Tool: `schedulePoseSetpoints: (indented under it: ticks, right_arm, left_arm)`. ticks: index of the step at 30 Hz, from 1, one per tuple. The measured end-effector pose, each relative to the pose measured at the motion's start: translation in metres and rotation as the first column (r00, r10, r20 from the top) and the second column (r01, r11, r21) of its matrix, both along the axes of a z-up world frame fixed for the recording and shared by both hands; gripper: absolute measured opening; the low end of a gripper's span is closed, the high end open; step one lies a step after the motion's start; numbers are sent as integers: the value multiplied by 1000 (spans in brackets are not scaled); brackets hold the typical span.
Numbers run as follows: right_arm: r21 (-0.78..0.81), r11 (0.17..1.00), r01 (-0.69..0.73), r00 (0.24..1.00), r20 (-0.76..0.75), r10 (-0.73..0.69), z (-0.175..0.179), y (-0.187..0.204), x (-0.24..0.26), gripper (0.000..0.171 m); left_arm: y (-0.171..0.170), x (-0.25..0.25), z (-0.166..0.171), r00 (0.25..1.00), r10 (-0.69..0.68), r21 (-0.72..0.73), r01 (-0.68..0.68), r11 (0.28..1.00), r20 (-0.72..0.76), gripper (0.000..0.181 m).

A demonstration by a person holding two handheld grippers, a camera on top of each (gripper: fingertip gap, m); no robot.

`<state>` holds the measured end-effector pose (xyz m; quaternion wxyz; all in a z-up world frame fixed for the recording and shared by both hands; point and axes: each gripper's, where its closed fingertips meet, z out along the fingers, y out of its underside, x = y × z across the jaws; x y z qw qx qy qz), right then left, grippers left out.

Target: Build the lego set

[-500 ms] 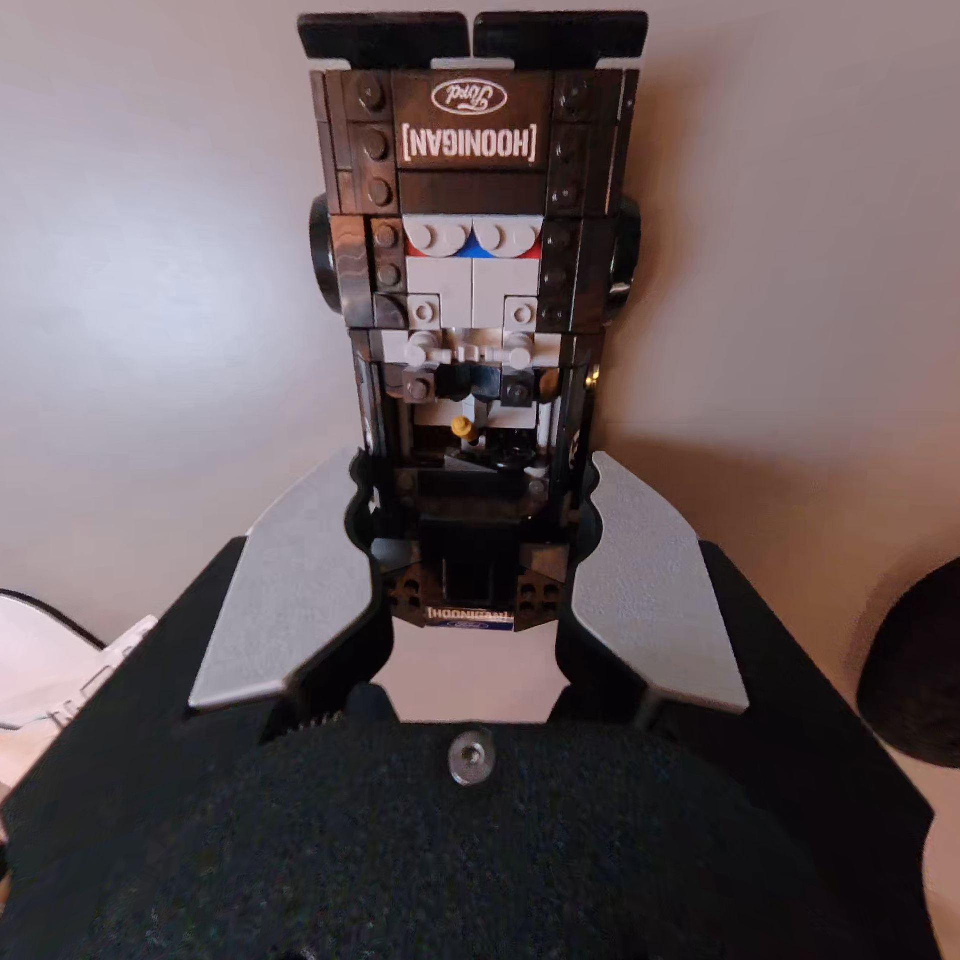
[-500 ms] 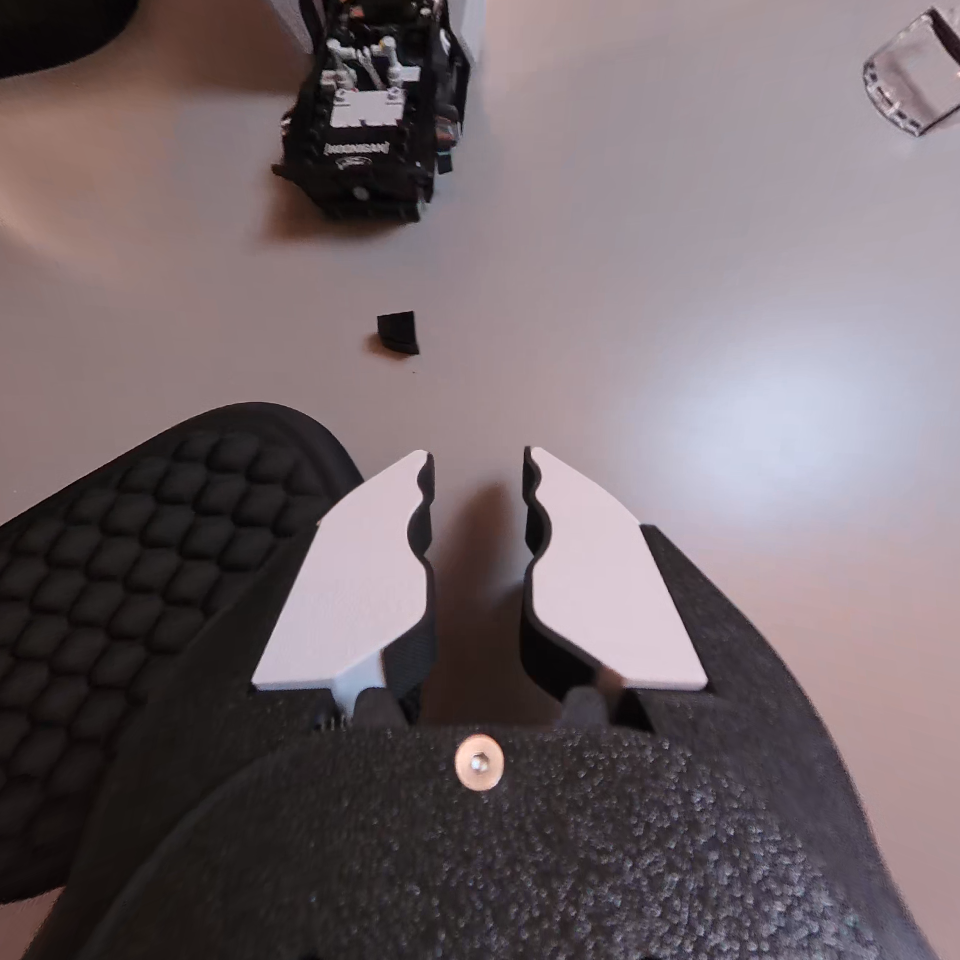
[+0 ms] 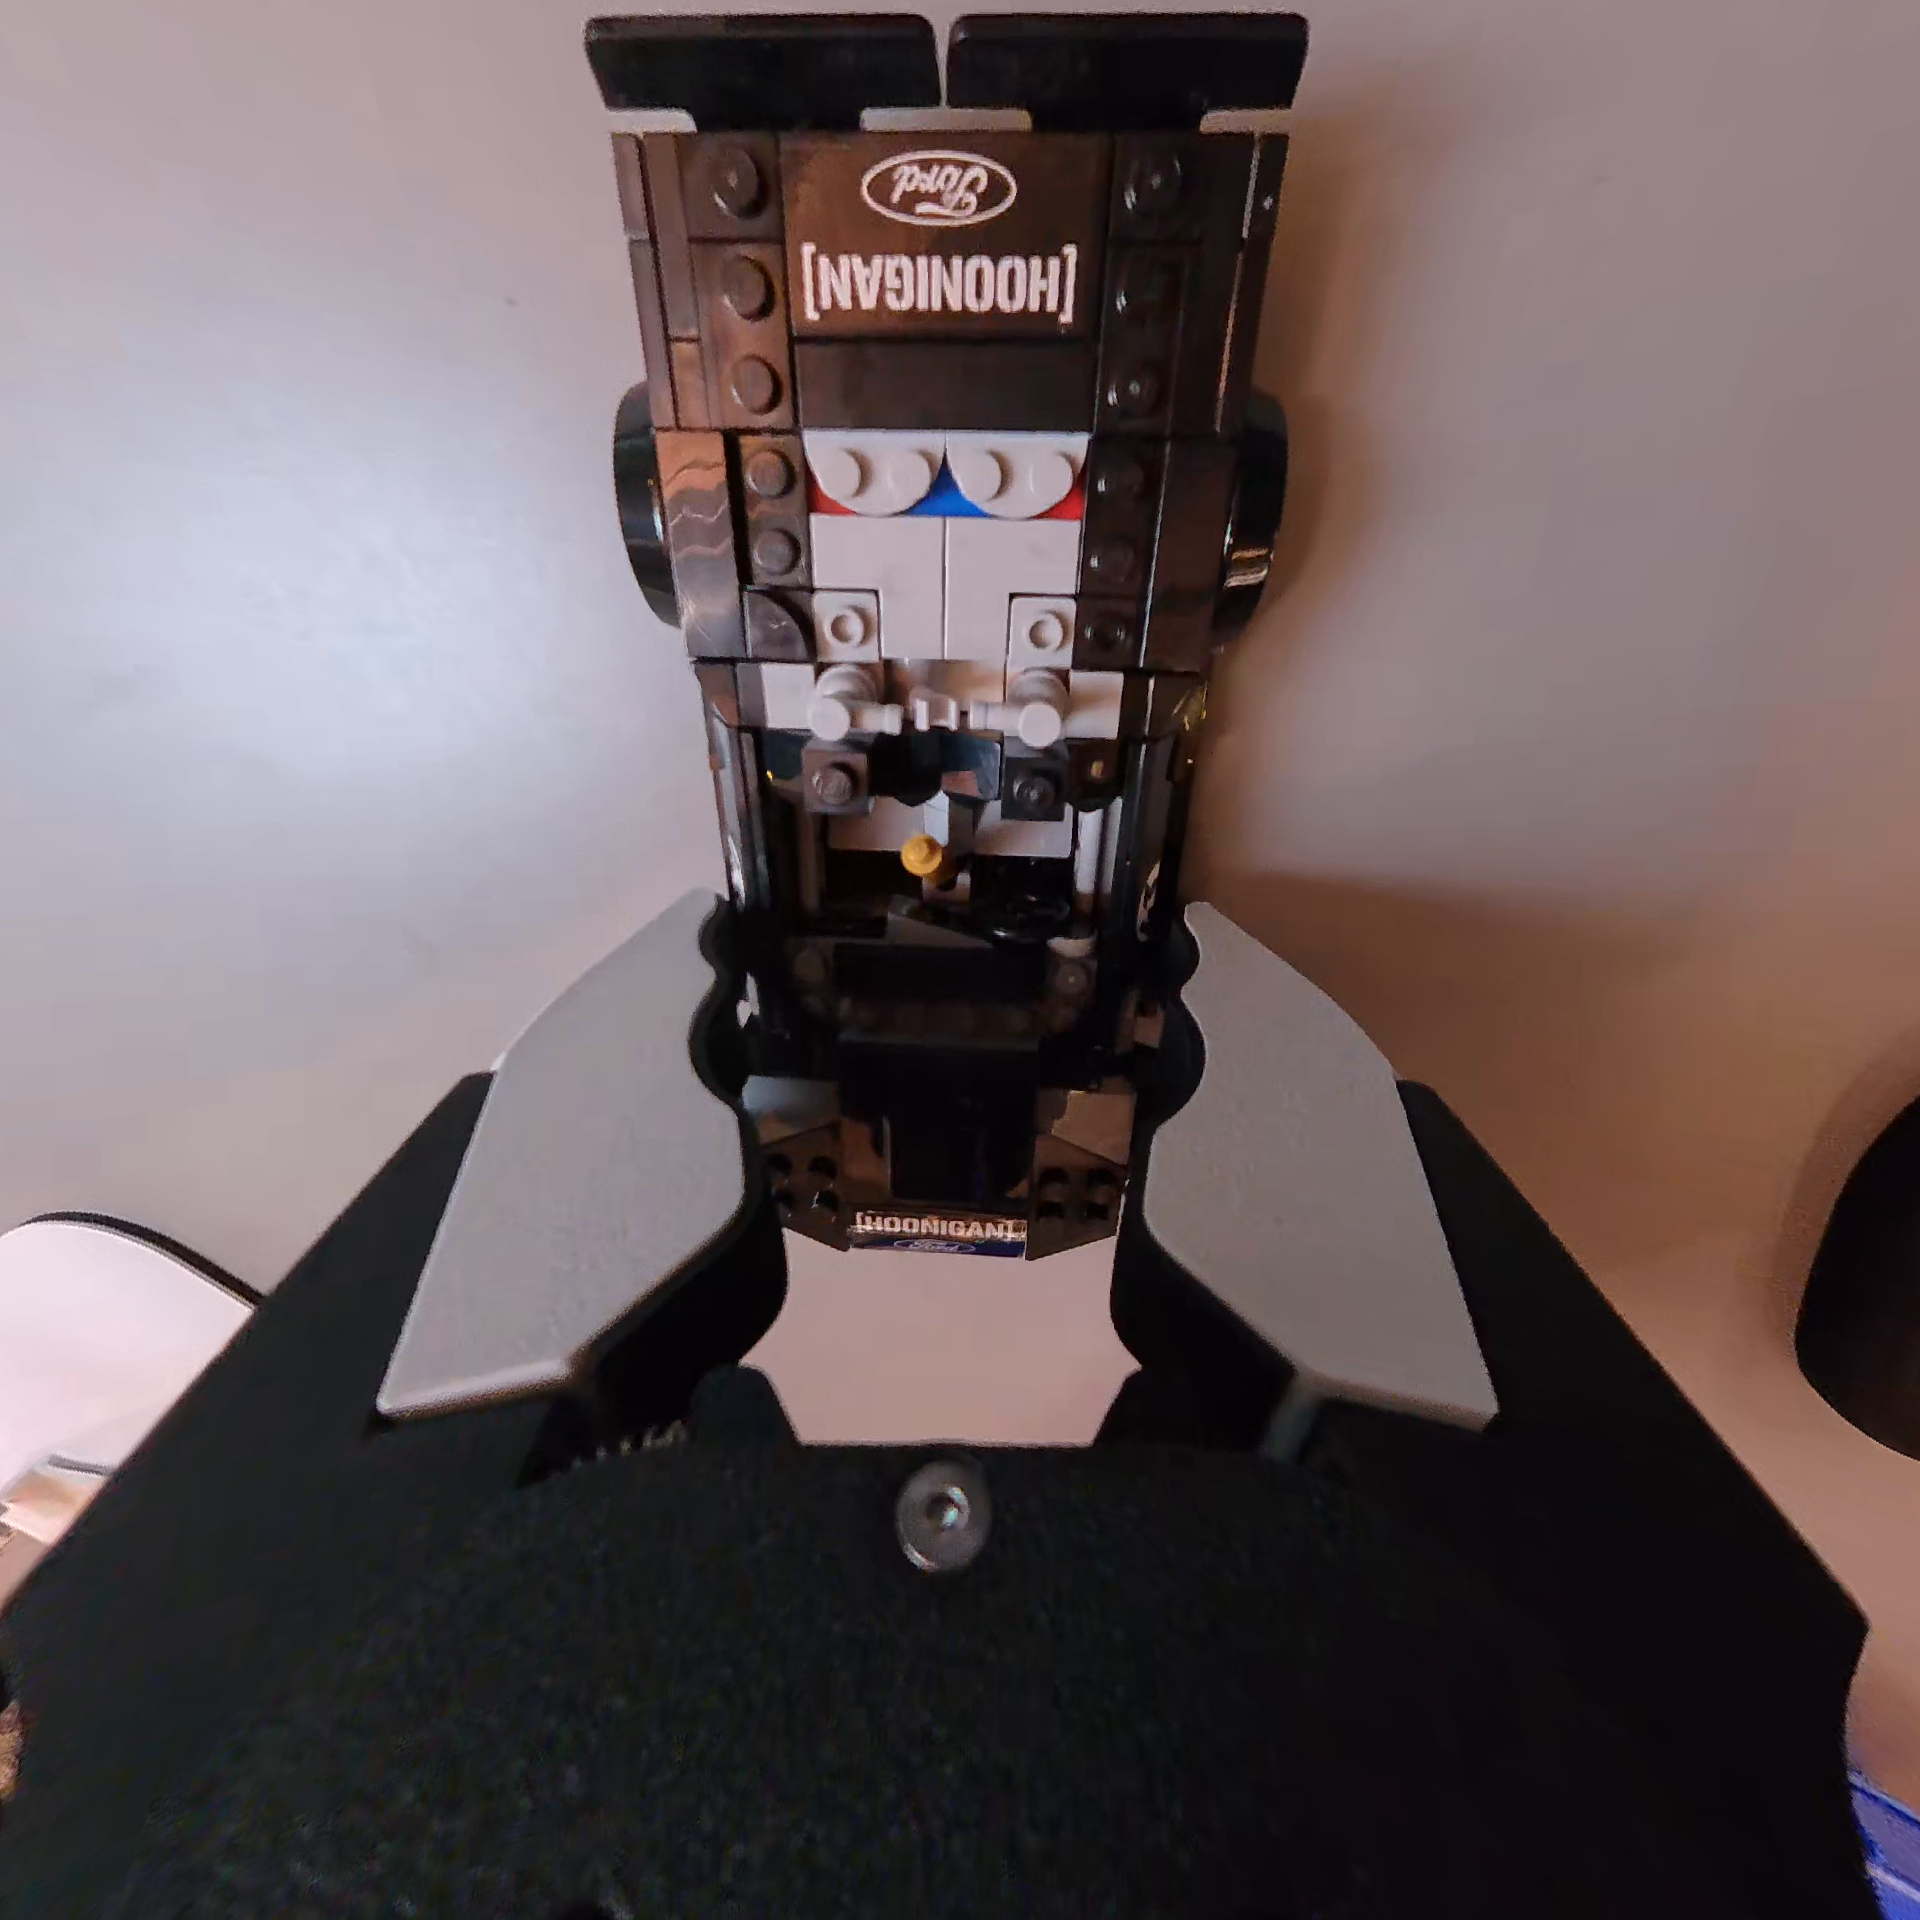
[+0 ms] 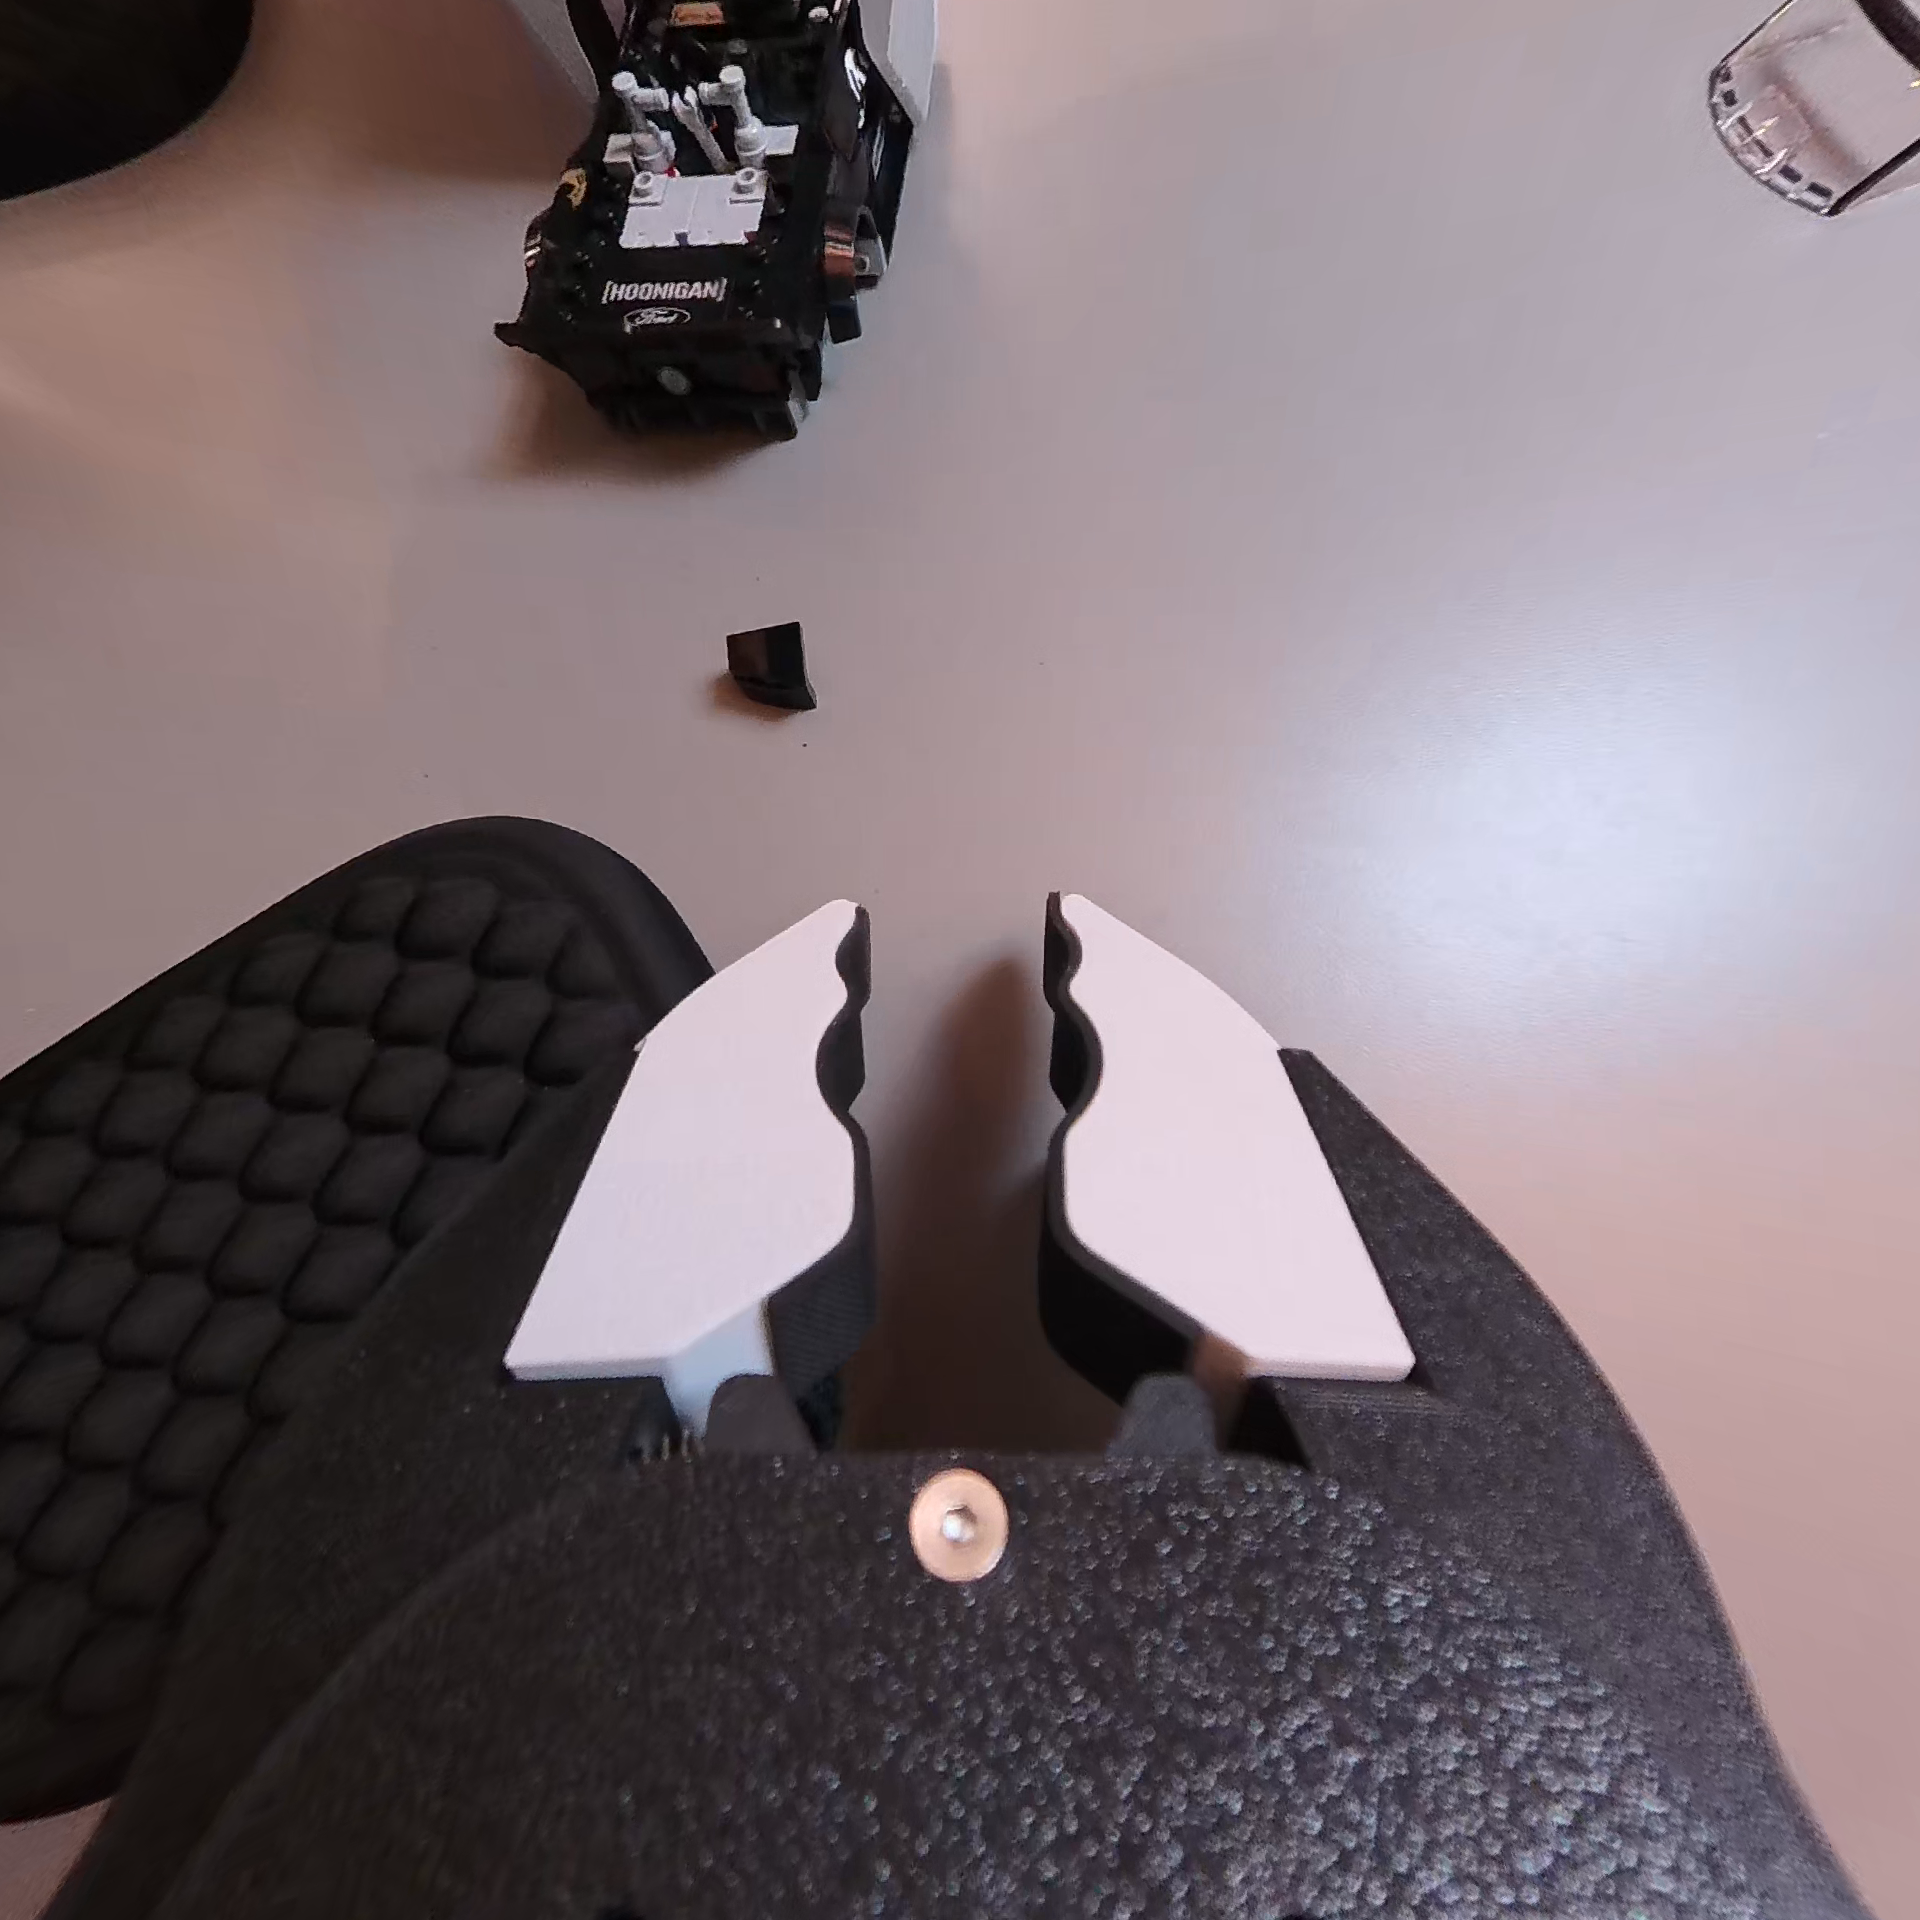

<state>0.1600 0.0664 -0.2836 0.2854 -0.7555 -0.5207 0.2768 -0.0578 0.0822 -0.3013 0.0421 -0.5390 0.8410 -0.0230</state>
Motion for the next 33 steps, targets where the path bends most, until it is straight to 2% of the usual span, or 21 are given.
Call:
schedulePoseSetpoints:
  ticks: [8,13,19,29,31,33]
  right_arm:
    - [5,1000,-21,1000,0,21,0,-4,-2,32]
    - [16,999,-43,999,-19,43,1,-6,-6,30]
    - [33,995,-99,995,-21,100,1,-14,-27,30]
    - [34,990,-139,987,82,136,-5,-17,-59,32]
    - [23,990,-136,986,97,134,-6,-17,-61,32]
    - [25,990,-139,983,121,135,-7,-19,-64,32]
  left_arm:
    - [0,-1,0,999,35,3,-35,999,-4,77]
    - [-1,-2,0,983,185,-7,-185,983,6,77]
    - [-9,1,0,910,412,-30,-411,911,54,77]
    - [-17,8,1,765,633,-99,-625,774,117,76]
    - [-19,9,1,749,649,-96,-642,761,134,83]
    - [-20,8,-1,744,651,-57,-651,757,150,98]
